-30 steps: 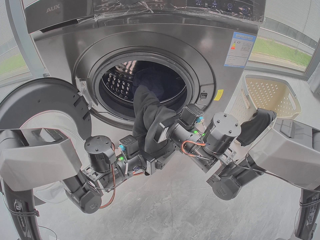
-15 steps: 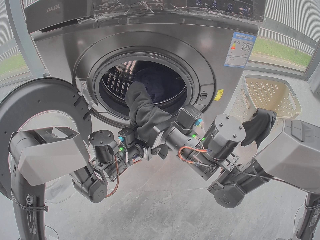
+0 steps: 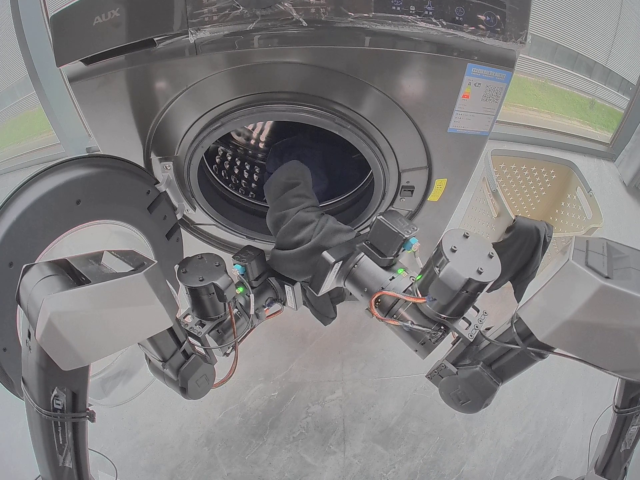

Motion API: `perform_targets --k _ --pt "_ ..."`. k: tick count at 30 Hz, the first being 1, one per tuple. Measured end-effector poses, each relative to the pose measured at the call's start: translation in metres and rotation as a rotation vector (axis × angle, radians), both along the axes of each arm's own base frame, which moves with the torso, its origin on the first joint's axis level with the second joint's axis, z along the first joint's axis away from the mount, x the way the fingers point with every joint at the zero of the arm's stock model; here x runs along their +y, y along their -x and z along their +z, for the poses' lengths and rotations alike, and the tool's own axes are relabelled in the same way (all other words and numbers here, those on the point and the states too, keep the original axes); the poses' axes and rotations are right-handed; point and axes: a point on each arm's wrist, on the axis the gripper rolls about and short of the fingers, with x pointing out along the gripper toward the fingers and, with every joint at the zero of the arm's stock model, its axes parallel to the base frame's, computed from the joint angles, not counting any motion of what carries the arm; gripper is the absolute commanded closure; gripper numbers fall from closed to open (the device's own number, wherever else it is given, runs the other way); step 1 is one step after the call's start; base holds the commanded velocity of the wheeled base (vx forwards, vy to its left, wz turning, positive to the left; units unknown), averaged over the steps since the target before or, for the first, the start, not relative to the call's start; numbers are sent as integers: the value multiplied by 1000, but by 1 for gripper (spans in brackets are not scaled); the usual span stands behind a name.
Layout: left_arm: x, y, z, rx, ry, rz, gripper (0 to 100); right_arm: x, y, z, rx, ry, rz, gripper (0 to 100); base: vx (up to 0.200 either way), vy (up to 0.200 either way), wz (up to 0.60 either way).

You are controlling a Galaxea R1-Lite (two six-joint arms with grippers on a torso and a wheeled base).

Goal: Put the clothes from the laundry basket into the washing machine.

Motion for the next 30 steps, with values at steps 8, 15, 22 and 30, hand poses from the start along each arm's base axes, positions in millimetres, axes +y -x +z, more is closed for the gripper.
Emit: perform_targets --k 8,15,22,30 --pt "8 7 25 -27 50 17 100 -22 -17 0 13 -9 -64 100 0 0 0" --pt "20 30 54 -49 90 11 100 -32 -28 -15 50 18 -104 100 0 0 0" --pt "24 57 72 -51 115 -18 100 -24 -32 -38 95 53 -119 100 0 0 0" --pt "23 69 79 -59 122 -36 100 -21 -28 -43 105 64 -107 0 0 0 0"
